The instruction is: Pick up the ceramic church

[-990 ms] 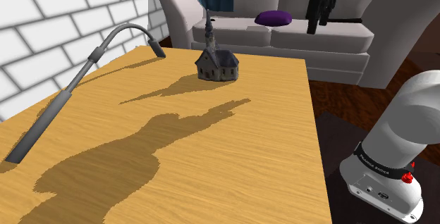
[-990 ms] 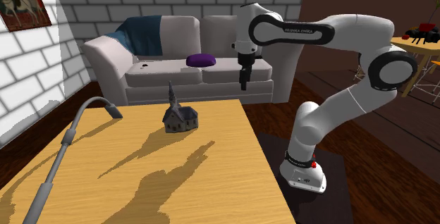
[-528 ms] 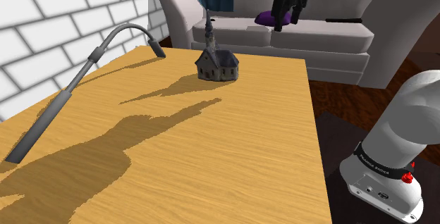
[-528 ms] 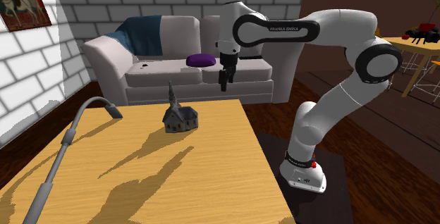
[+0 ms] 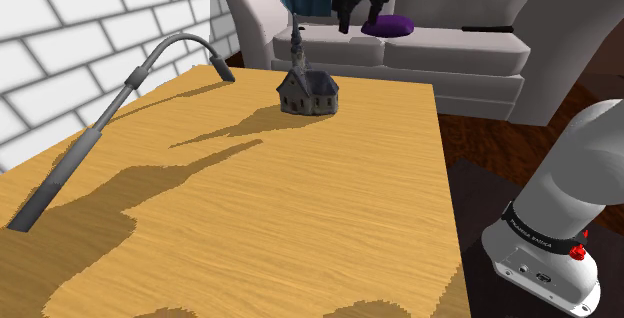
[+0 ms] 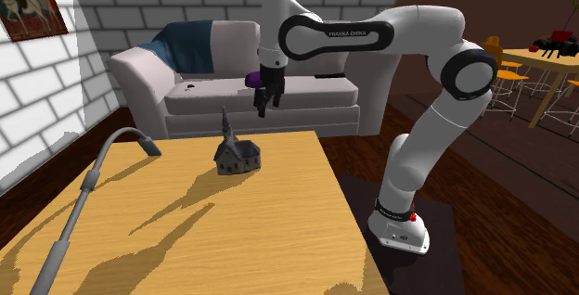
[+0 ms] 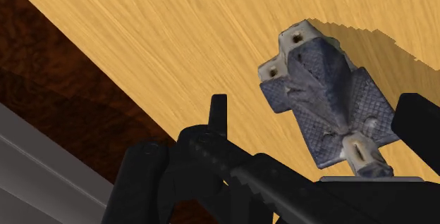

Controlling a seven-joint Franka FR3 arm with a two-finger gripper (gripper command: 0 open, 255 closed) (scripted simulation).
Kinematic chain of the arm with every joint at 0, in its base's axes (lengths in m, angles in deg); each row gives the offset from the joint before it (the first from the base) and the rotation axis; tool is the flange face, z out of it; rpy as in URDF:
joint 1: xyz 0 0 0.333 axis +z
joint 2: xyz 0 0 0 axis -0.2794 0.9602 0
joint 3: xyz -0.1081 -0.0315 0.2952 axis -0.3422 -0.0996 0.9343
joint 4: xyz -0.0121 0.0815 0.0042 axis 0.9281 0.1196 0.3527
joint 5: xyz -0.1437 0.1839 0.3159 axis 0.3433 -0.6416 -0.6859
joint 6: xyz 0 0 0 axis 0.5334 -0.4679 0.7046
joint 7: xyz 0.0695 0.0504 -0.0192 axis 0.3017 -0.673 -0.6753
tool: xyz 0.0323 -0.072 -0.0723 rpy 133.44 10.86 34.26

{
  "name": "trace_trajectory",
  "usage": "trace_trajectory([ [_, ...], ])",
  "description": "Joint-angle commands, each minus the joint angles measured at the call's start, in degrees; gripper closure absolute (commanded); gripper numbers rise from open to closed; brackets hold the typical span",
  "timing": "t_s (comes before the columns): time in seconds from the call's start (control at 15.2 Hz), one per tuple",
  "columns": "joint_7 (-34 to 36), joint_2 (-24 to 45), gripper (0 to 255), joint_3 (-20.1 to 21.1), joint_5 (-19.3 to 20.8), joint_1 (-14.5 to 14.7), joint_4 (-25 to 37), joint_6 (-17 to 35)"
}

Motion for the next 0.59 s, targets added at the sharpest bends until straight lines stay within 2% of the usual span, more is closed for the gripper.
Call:
trace_trajectory([
  [0.0, 2.71, 2.56, 0, 1.41, 0.40, 0.00, 2.82, 1.11],
  [0.53, 13.52, 17.13, 0, 6.68, 5.95, 0.50, 20.28, 2.78],
])
